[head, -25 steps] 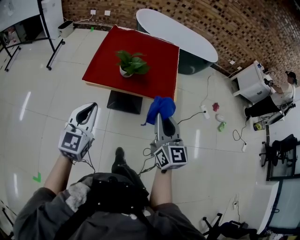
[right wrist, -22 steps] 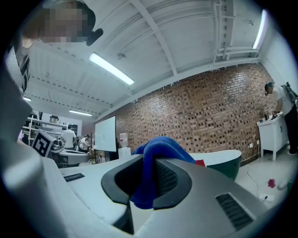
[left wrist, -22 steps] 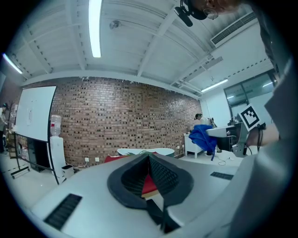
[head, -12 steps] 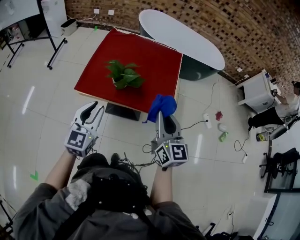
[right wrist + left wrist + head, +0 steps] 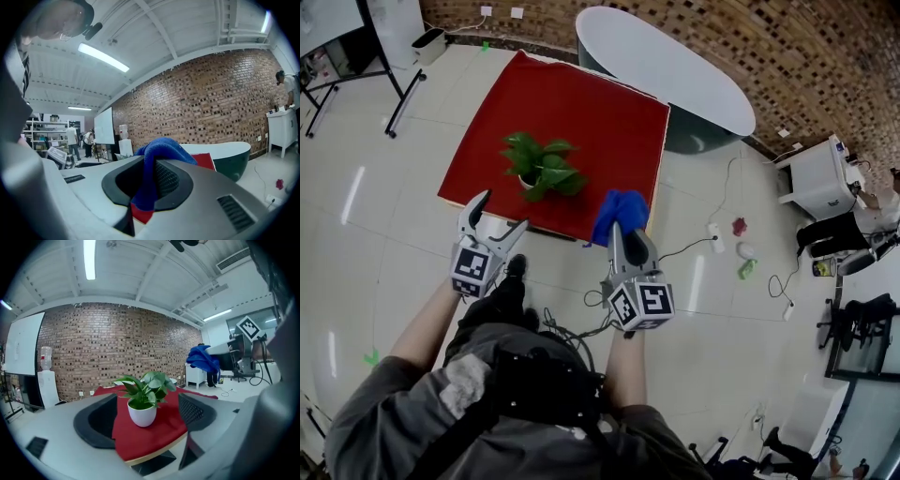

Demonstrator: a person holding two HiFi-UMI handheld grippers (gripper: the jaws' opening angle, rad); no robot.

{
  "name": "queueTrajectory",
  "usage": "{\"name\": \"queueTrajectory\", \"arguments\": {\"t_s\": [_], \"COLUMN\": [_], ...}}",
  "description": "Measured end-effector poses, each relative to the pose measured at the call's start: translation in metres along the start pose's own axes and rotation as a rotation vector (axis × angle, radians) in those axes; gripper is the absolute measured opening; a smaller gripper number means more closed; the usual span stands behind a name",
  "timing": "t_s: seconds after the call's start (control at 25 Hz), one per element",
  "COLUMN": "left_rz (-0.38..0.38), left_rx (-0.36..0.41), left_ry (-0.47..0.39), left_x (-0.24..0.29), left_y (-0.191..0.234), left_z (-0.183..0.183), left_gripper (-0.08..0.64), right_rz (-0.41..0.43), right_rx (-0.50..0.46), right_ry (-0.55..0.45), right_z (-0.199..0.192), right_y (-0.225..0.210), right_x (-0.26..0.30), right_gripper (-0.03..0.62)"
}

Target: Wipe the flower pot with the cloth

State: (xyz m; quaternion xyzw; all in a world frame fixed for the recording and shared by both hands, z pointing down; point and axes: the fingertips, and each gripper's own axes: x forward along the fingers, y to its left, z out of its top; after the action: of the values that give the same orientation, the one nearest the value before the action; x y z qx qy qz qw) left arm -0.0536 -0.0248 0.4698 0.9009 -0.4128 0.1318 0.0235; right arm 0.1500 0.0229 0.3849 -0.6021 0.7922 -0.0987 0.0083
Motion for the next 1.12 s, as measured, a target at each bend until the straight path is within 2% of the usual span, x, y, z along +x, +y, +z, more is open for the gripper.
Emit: {"name": "queueTrajectory", "arguments": {"t_s": [0.2,0.36,0.6,0.68,0.92,1.12], "left_rz": [-0.09,-0.139,-0.248,-0.267,-0.34,-0.413], "left_rx": [0.026,0.018,0.078,0.074,0.104,0.12], "left_ry": [0.082,0.126,0.141,0.134,0.181,0.168], "left_x": [0.053,0.096,0.147,0.157,0.194,0.207], "left_y": [0.015,0.043,0.058,0.061,0.078,0.077], "left_z": [-0.044,-0.058,-0.063,-0.064,-0.073,-0.073], "left_gripper": [0.423,0.425,0.425,0.425,0.425,0.423], "right_rz": [-0.011,0.021,0.155,0.197,0.262,0.333], "right_rx": [0.008,0.039,0.051,0.056,0.102,0.151], "right_ry": [0.068,0.134,0.236,0.264,0.331,0.374], "right_z": [-0.028,-0.045,-0.075,-0.085,-0.11,-0.13], "right_y": [-0.021,-0.036,-0.041,-0.04,-0.044,-0.03], "right_x": [0.055,0.12,0.203,0.221,0.271,0.293], "right_gripper": [0.057,0.057,0.057,0.057,0.057,0.057]}}
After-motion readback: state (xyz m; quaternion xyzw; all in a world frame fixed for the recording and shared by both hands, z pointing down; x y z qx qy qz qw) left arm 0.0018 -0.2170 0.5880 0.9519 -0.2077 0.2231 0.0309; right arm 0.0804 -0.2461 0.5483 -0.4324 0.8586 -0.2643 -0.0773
